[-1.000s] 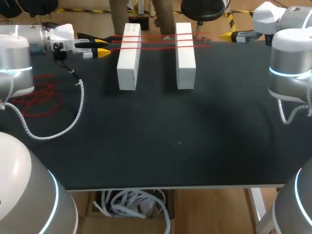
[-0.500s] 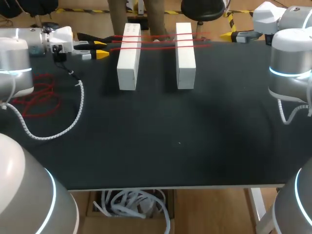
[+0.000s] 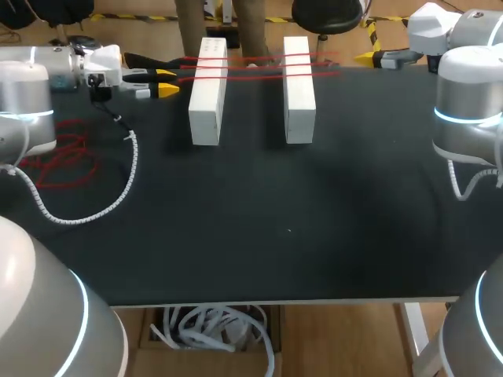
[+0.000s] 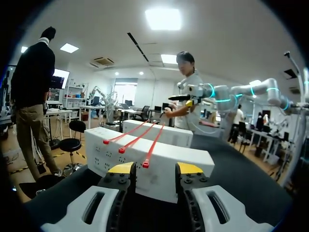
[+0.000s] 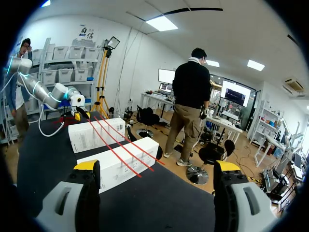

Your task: Grab the tape and strap the tape.

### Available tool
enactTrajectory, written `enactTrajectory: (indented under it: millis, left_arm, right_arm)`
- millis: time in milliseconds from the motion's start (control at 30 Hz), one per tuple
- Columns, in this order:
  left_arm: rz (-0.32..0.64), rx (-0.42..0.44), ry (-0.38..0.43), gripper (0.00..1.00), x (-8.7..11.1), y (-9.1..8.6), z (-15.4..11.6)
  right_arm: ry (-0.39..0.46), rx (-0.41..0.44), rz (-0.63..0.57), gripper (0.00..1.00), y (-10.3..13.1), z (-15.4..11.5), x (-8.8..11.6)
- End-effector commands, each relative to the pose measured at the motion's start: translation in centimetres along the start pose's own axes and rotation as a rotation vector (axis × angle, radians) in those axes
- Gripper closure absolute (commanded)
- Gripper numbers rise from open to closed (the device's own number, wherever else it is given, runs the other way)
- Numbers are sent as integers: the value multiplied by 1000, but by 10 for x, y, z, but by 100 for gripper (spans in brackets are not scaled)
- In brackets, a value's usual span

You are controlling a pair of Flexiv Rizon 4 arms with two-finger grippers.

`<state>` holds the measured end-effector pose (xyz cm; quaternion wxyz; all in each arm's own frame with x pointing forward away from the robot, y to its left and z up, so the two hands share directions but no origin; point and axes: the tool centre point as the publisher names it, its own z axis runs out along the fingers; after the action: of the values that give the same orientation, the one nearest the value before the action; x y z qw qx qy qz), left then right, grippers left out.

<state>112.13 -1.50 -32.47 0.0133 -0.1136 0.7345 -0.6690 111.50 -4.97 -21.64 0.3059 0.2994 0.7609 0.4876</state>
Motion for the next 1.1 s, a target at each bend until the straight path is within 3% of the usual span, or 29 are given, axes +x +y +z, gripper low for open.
enactTrajectory:
  millis: [33,167,233,367,667,833,900,1100]
  left_arm:
    - [0,4,17,65,-6,1,3]
    - [9,-6,23,66,-5,2,5]
    - [9,-12,25,83,-6,3,6]
    - [9,-11,29,75,-7,4,7]
    - [14,-11,32,75,-7,4,8]
    - [14,-2,25,85,-6,2,8]
    - [15,0,25,100,-6,2,8]
    - [18,0,23,100,-6,3,8]
  right_arm:
    - [-1,-2,0,0,0,0,0]
    - [-1,-2,0,0,0,0,0]
    - [-1,-2,0,0,0,0,0]
    - [-1,-2,0,0,0,0,0]
    - [-1,-2,0,0,0,0,0]
    - [-1,-2,0,0,0,0,0]
    - [-1,-2,0,0,0,0,0]
    - [-1,-2,0,0,0,0,0]
